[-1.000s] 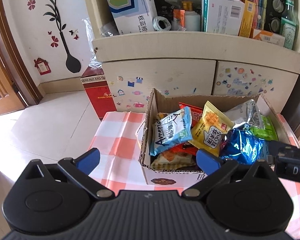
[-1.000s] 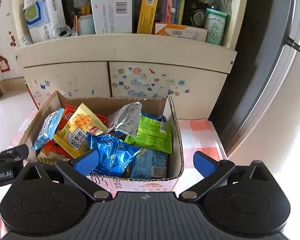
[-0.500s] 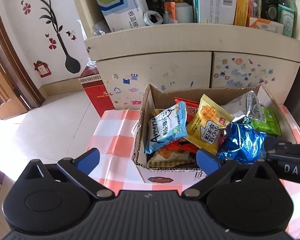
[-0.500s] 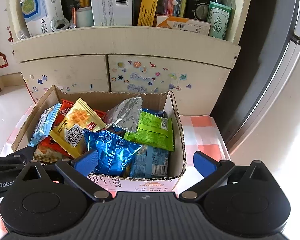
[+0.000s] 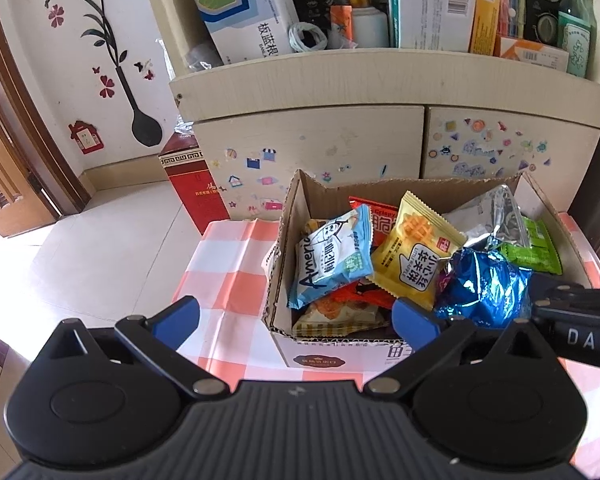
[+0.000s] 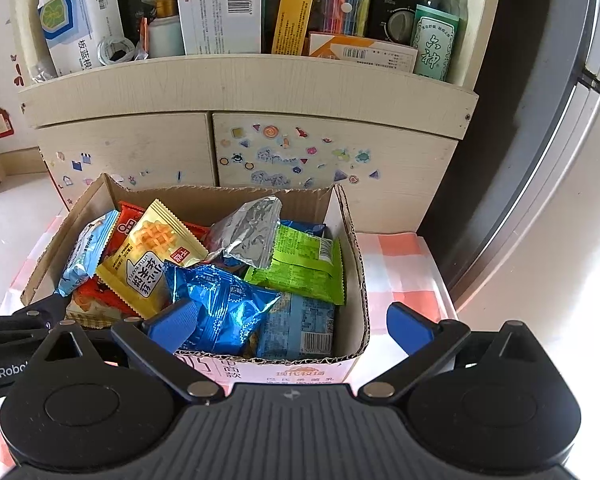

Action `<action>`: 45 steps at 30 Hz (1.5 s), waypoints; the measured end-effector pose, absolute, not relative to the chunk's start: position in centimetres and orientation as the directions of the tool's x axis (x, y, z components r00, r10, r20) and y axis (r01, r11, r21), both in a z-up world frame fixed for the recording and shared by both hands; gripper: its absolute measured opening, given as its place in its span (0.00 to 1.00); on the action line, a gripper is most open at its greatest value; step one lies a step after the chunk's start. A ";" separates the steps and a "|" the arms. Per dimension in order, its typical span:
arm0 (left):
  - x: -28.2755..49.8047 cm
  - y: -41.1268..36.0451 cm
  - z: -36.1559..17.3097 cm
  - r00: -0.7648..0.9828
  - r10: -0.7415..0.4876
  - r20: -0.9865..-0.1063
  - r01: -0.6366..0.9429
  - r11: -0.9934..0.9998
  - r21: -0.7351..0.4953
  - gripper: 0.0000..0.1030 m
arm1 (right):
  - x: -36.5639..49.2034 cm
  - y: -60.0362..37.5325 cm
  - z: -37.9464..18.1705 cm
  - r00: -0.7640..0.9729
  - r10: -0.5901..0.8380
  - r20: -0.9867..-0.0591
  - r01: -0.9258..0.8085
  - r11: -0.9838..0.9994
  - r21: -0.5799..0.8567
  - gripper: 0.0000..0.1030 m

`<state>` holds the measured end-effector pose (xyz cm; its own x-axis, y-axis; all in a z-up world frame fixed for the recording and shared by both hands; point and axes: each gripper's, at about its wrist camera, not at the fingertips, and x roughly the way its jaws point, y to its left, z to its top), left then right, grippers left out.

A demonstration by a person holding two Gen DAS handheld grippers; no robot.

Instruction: Organize snacks

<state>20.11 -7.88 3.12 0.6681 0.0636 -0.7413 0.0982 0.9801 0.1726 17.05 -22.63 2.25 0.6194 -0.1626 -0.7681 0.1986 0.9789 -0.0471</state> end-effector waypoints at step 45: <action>19.9 -7.3 2.6 0.632 0.069 -0.772 0.099 0.981 0.169 0.98 | 17.0 -21.9 1.9 0.608 -0.173 -0.775 0.158 0.983 -0.095 1.00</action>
<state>19.87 -7.28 2.57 0.6321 0.0693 -0.7718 0.0992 0.9806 0.1693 16.98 -21.89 1.94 0.6080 -0.1731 -0.7749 0.1582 0.9828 -0.0954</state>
